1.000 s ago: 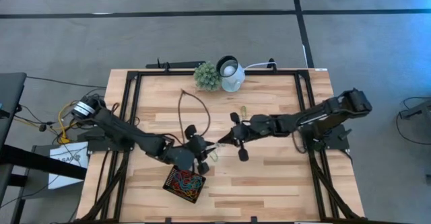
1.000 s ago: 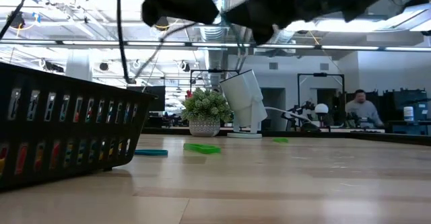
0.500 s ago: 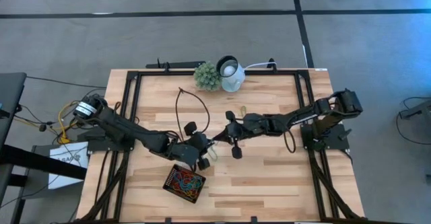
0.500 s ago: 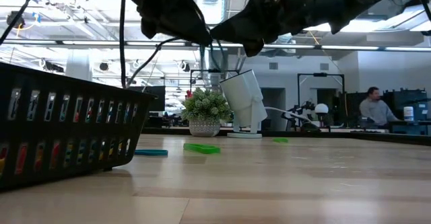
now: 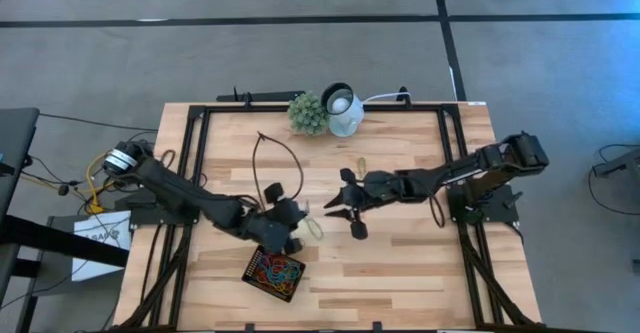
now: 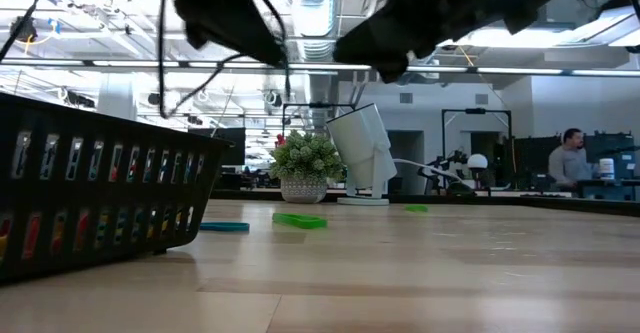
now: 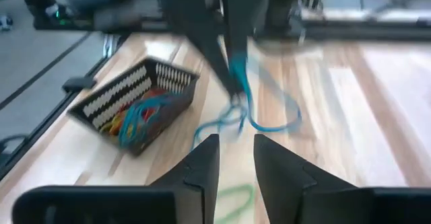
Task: Pick and place items into bin
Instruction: Put the blue rubber band into the black bin
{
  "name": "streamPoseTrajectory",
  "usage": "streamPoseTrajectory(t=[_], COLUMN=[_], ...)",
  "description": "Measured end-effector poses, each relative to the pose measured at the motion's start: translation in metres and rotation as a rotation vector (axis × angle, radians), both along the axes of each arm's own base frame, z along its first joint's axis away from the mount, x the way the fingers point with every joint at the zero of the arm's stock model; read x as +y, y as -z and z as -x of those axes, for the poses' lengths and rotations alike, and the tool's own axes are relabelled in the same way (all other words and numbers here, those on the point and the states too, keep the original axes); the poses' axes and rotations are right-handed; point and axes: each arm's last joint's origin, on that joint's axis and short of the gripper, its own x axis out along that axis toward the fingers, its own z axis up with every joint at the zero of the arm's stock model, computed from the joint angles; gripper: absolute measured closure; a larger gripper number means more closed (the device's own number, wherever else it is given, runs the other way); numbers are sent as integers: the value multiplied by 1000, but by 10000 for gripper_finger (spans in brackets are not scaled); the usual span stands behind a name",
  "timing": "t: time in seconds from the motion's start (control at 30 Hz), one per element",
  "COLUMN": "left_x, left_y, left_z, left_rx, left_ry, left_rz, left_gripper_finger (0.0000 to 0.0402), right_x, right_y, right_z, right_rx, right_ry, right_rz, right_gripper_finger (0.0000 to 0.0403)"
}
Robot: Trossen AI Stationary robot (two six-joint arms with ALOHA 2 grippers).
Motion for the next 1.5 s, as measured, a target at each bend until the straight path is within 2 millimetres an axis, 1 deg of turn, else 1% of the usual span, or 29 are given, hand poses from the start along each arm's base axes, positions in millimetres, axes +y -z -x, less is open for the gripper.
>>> streamPoseTrajectory(t=[0.1, 0.17, 0.27, 0.3, 0.37, 0.47, 0.53, 0.63, 0.7, 0.77, 0.87, 0.97, 1.1, 1.17, 1.23, 1.3, 1.4, 1.5], left_x=[-11, -21, -41, -48, -62, -77, -85, -91, -92, -91, -87, -86, -86, -85, -83, -80, -74, -63], left_y=[-13, -20, -20, -17, -7, 16, 32, 55, 67, 74, 75, 68, 50, 39, 26, 10, -12, -32], left_z=[15, 26, 39, 44, 50, 56, 53, 47, 44, 41, 39, 38, 34, 32, 34, 34, 34, 27], left_rx=[-19, -10, 74, 115, 164, 267, 292, 349, 389, 432, 488, 525, 560, 587, 612, 632, 631, 535], left_ry=[37, 89, 227, 264, 286, 240, 192, 138, 126, 121, 131, 179, 282, 283, 259, 224, 177, 108], left_rz=[85, 171, 325, 343, 358, 360, 380, 401, 406, 440, 497, 536, 578, 585, 557, 507, 337, 148], left_gripper_finger=[401, 401, 401, 401, 401, 401, 401, 399, 394, 384, 364, 341, 315, 309, 307, 309, 312, 314], right_x=[4, 6, 10, 10, 10, 10, 10, 10, 9, 9, 9, 9, 9, 9, 7, 7, 4, 1], right_y=[-2, -1, 2, 2, 3, 4, 4, 3, 3, 4, 4, 4, 5, 5, 5, 6, 6, 8], right_z=[7, 10, 12, 12, 12, 12, 12, 11, 11, 11, 11, 12, 12, 12, 12, 12, 12, 12], right_rx=[60, 85, 113, 110, 113, 119, 119, 111, 112, 113, 116, 123, 127, 129, 127, 133, 142, 156], right_ry=[-7, -16, -25, -22, -21, -17, -15, -17, -16, -15, -12, -12, -12, -11, -9, -10, -3, 3], right_rz=[-8, -4, 4, 7, 8, 10, 9, 9, 9, 9, 3, 4, 5, 6, 12, 17, 21, 24], right_gripper_finger=[312, 312, 312, 312, 312, 312, 312, 312, 312, 311, 312, 312, 312, 312, 312, 312, 312, 312])
